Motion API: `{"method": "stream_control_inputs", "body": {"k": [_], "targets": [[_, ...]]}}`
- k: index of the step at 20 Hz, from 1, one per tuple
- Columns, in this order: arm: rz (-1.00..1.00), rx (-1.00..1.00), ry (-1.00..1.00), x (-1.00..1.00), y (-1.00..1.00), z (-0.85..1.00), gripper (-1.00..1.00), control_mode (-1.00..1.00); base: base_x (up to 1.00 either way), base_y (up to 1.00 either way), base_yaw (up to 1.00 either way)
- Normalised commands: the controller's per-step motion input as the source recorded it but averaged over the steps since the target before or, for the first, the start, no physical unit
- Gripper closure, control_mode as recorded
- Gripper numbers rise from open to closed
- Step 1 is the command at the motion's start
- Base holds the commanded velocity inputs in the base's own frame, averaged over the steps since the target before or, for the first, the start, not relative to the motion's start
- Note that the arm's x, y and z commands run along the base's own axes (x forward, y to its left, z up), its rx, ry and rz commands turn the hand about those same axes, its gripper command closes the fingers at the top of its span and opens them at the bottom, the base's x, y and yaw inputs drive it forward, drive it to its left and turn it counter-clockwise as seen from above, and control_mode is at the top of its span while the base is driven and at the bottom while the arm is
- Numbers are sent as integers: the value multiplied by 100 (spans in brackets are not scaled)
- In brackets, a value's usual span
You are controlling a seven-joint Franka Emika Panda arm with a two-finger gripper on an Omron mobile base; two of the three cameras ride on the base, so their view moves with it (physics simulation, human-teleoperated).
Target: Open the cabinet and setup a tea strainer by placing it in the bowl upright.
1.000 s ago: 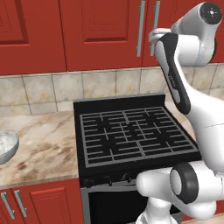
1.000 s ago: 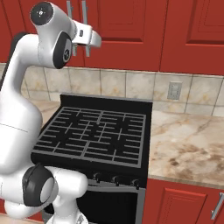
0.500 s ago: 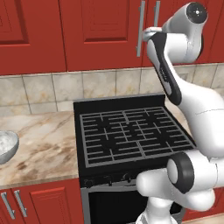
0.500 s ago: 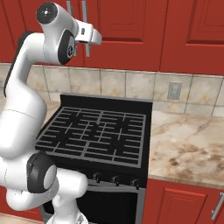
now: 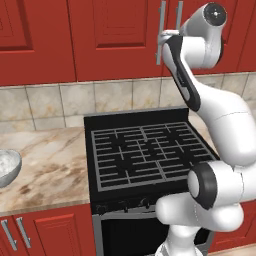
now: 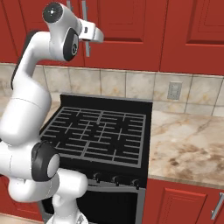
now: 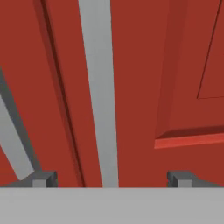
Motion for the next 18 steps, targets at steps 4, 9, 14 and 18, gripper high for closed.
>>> {"method": "stream_control_inputs", "body": {"k": [4, 9, 14, 18], "targets": [[0, 0, -1, 35, 0, -12, -100, -100, 0, 0, 0], [0, 0, -9, 43, 0, -14, -100, -100, 0, 0, 0], [1, 0, -10, 28, 0, -15, -100, -100, 0, 0, 0], [1, 0, 0, 21, 0, 0, 100, -100, 0, 0, 0]]}}
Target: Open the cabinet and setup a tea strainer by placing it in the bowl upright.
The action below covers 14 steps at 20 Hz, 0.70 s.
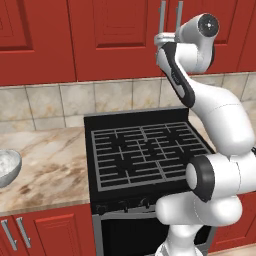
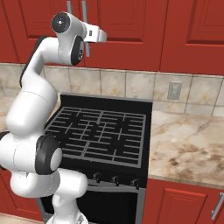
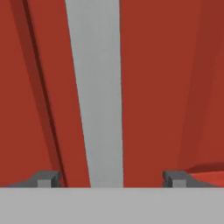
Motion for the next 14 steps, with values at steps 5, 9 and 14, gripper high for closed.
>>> {"method": "stream_control_inputs", "body": {"k": [5, 9, 14], "targets": [[0, 0, 0, 14, 0, 0, 100, -100, 0, 0, 0], [0, 0, 0, 0, 0, 0, 100, -100, 0, 0, 0], [0, 0, 0, 0, -1, 0, 100, -100, 0, 0, 0]]}}
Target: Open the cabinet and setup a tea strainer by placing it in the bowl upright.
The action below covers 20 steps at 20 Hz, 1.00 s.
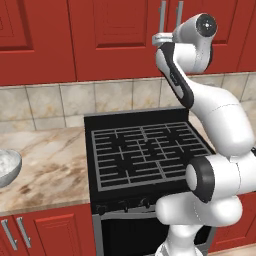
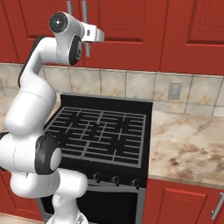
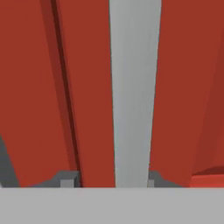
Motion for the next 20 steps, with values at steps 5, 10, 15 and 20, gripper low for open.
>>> {"method": "stream_control_inputs", "body": {"k": [5, 10, 15, 20], "targets": [[1, 0, 0, 0, -50, 0, 100, -100, 0, 0, 0], [0, 0, 0, -31, -46, 2, 100, -100, 0, 0, 0], [0, 0, 3, -68, -62, 4, 100, -100, 0, 0, 0], [0, 4, 1, -95, -84, 6, 100, -100, 0, 0, 0]]}}
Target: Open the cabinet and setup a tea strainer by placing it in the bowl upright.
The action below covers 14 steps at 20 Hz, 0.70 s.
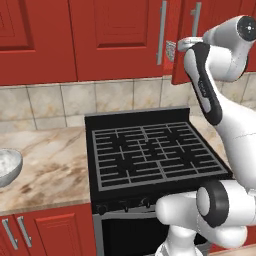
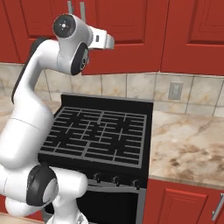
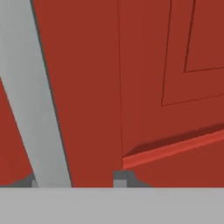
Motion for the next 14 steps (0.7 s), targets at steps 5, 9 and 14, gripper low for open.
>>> {"method": "stream_control_inputs", "body": {"k": [5, 9, 14], "targets": [[0, 10, 1, -100, -96, 15, 100, -100, 0, 0, 0], [0, 14, 1, -100, -100, 12, 100, -100, 0, 0, 0], [0, 15, 0, -100, -100, 9, 100, -100, 0, 0, 0]]}}
